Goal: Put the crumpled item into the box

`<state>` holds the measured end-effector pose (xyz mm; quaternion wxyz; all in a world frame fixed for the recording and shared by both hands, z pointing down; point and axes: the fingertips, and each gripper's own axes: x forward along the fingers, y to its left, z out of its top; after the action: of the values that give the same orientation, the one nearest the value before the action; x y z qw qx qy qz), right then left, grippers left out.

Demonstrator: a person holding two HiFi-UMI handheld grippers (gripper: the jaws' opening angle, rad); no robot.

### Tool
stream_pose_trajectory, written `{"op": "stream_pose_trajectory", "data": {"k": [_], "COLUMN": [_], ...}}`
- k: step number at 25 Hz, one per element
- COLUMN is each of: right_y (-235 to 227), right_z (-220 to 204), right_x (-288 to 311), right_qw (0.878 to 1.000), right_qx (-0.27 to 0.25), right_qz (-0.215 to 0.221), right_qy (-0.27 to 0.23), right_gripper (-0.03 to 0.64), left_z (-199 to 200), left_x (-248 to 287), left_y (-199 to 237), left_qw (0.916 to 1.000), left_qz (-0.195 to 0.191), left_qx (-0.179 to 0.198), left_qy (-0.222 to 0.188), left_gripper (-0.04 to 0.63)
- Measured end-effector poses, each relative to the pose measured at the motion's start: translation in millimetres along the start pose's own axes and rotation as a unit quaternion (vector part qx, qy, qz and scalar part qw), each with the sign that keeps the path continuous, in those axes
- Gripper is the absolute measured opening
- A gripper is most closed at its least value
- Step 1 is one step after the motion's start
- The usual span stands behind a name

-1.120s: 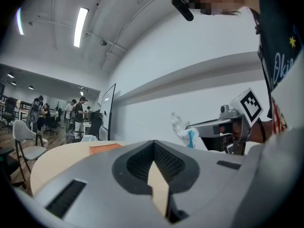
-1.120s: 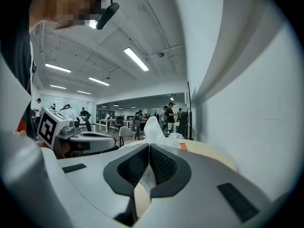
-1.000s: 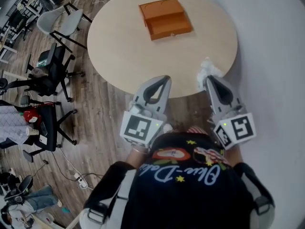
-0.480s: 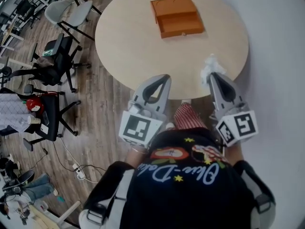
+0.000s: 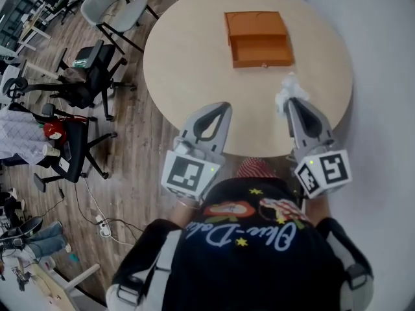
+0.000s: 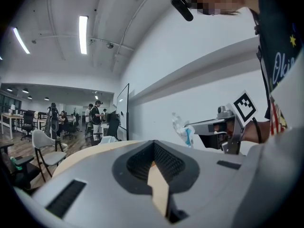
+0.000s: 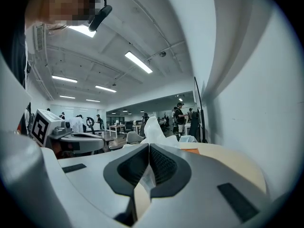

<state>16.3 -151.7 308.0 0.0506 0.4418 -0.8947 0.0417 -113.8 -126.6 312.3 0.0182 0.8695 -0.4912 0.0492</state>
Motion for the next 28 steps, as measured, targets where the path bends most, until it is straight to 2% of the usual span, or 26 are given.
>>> {"op": "stream_pose_trajectory", "data": {"k": [5, 14, 28], "right_y": [-29, -63, -109], "right_z": [6, 2, -1], "right_x": [21, 61, 118], "right_qw": [1.0, 1.0, 0.998], "right_qx": [0.01, 0.014, 0.006], "right_qz": [0.006, 0.028, 0.055], "right_qy": [-0.003, 0.0, 0.022], "right_gripper": [0.003, 0.003, 0.003], "left_z": [11, 7, -1], "left_x": [25, 61, 124], "left_y": [6, 24, 47], "left_qw": [0.9999, 0.9991, 0.9979], "left_qz": [0.011, 0.039, 0.056], "left_qx": [0.007, 0.007, 0.004], "left_qy": [0.001, 0.013, 0.032], "left_gripper": [-0.008, -0.008, -0.008]}}
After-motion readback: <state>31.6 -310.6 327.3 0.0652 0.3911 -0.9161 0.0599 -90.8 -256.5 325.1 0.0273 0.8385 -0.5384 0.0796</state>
